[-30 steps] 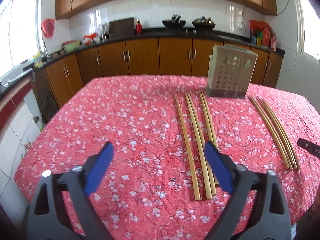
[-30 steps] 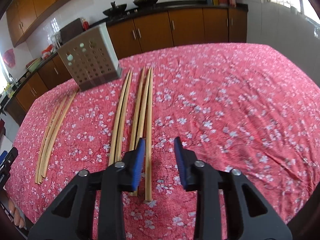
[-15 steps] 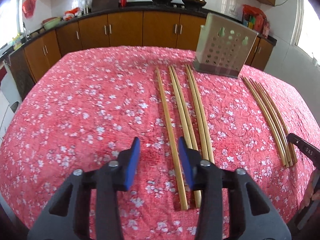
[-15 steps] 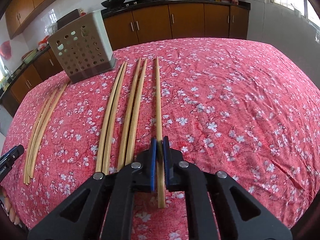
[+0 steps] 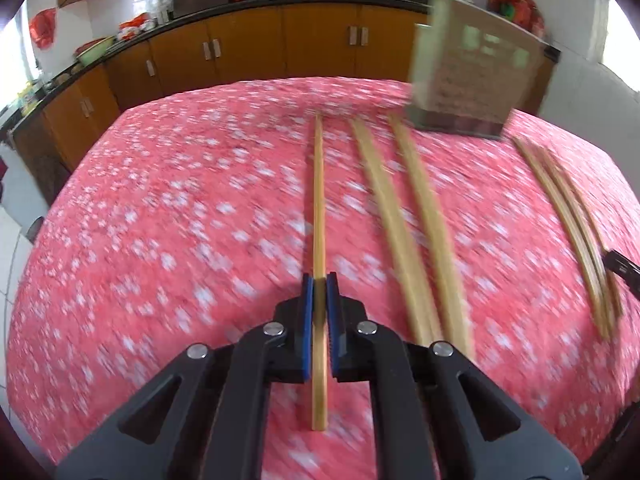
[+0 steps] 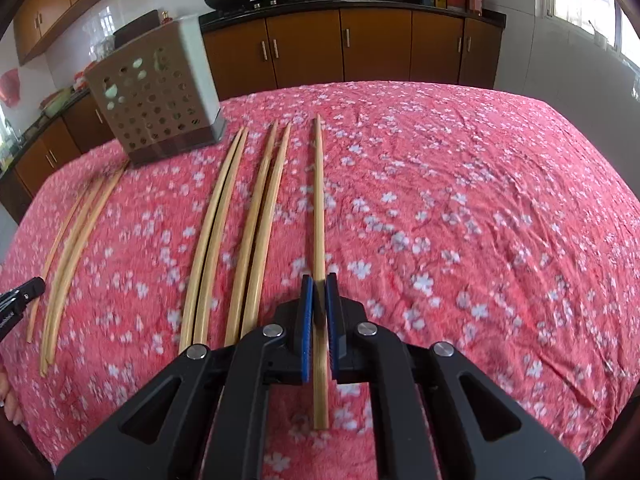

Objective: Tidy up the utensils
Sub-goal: 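Lower the right tool onto a bamboo chopstick and close it while the left tool grasps another, then lift the held chopsticks off the cloth with both tools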

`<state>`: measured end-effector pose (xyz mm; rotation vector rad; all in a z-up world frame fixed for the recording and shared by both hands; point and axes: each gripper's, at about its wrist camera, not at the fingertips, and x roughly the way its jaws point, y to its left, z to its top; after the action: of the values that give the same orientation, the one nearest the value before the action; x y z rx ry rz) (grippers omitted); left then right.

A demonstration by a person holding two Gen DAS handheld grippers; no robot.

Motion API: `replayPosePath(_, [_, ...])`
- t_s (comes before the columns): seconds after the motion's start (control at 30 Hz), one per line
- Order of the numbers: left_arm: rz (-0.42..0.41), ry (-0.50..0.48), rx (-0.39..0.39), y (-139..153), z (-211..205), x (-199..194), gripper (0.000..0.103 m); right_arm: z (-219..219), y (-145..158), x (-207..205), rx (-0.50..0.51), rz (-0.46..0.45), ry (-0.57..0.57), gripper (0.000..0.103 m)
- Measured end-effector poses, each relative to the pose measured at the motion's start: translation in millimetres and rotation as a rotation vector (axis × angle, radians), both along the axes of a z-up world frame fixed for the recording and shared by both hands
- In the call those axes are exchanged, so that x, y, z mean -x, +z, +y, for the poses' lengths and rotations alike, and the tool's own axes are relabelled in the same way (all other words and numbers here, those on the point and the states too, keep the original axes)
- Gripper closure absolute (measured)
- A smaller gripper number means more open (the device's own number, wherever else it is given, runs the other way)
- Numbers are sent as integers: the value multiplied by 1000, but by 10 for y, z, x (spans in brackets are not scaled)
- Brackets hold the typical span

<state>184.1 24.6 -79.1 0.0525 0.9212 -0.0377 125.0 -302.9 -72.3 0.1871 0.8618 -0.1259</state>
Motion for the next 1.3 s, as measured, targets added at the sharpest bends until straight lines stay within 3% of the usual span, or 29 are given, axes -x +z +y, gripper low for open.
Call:
replayPosePath(0.23, [-20, 37, 3, -25, 273, -369, 93, -260, -7, -326, 13, 9, -50, 96])
replayPosePath(0.5, [-30, 25, 59, -42, 378, -224, 93, -332, 6, -313, -8, -5, -54, 95])
replayPosePath(1.0, [-29, 12, 15, -13, 371, -59, 95, -277, 27, -135, 0, -4, -40, 96])
replayPosePath(1.1, [-57, 7, 24, 79, 391, -1, 95, -317, 192, -23, -2, -67, -47, 96])
replayPosePath(1.3, [-193, 19, 55, 544, 490, 146, 95, -431, 563, 144, -3, -190, -75, 96])
